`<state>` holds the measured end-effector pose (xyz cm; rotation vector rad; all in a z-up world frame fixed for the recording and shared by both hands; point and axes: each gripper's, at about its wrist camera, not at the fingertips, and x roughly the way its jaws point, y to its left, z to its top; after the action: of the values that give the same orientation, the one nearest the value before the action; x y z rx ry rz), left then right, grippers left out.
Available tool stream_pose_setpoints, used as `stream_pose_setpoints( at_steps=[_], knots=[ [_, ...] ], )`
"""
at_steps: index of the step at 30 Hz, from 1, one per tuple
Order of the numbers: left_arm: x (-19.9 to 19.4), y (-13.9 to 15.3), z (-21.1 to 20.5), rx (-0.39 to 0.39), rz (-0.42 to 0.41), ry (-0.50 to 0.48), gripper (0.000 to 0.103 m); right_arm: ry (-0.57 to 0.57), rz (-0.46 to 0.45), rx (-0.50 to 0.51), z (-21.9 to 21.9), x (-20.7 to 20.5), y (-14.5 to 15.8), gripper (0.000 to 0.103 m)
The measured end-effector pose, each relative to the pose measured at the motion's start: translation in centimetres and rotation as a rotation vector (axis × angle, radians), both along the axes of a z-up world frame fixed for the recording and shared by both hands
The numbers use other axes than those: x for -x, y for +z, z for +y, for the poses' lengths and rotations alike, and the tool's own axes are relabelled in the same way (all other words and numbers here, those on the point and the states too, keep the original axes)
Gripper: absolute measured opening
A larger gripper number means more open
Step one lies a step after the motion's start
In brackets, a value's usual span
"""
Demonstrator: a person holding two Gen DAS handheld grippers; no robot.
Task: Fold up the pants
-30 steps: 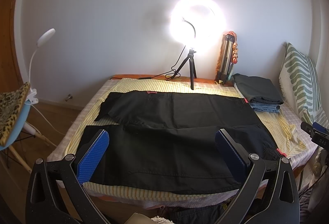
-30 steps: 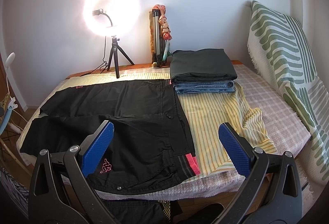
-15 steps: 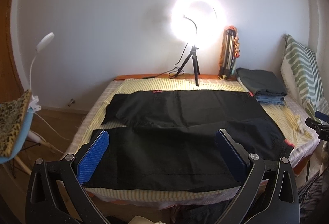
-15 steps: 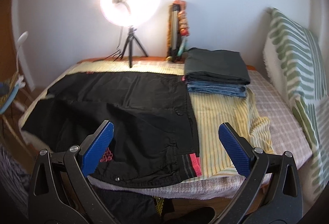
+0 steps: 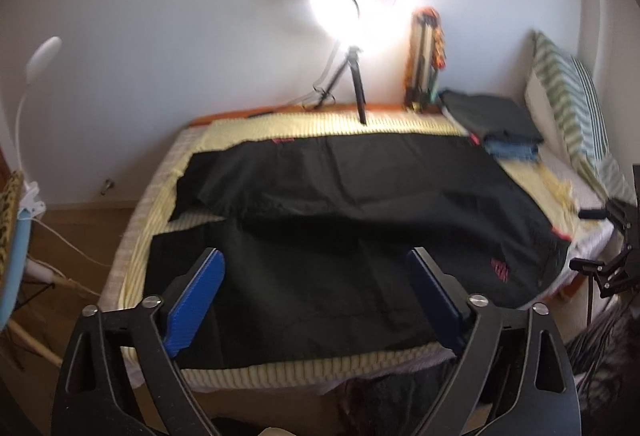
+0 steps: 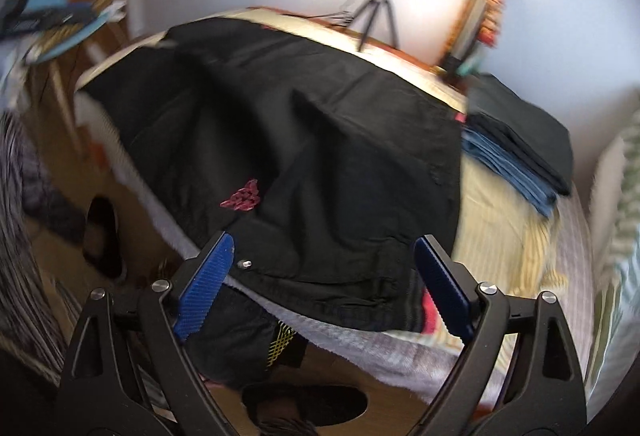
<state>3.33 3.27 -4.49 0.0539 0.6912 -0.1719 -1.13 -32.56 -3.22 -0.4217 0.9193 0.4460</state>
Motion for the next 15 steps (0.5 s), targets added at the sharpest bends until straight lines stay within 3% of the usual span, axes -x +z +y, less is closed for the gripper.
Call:
stream_pose_setpoints(
  at_steps=[4, 7, 11, 15],
  knots=[
    [-0.4, -1.1, -0.3, -0.02, 0.059, -0.054, 0.086, 0.117, -0.003, 0.077, 1.8, 1.0, -1.7, 0.094],
    [-1.1, -2.0, -0.2, -0.022, 0.108, -0.098, 0.076, 0.167, 0.006, 0.128, 2.8, 1.3, -3.0, 0.094],
    [-2.0, -3.5, 0.2, -0.012, 0.18, -0.126, 0.067, 0.199, 0.027, 0.179, 3.4, 1.4, -4.3, 0.081],
    [-1.9, -4.6, -0.7, -0.058, 0.205, -0.185, 0.064, 0.216, 0.037, 0.202, 3.7, 1.4, -5.1, 0.077]
  ],
)
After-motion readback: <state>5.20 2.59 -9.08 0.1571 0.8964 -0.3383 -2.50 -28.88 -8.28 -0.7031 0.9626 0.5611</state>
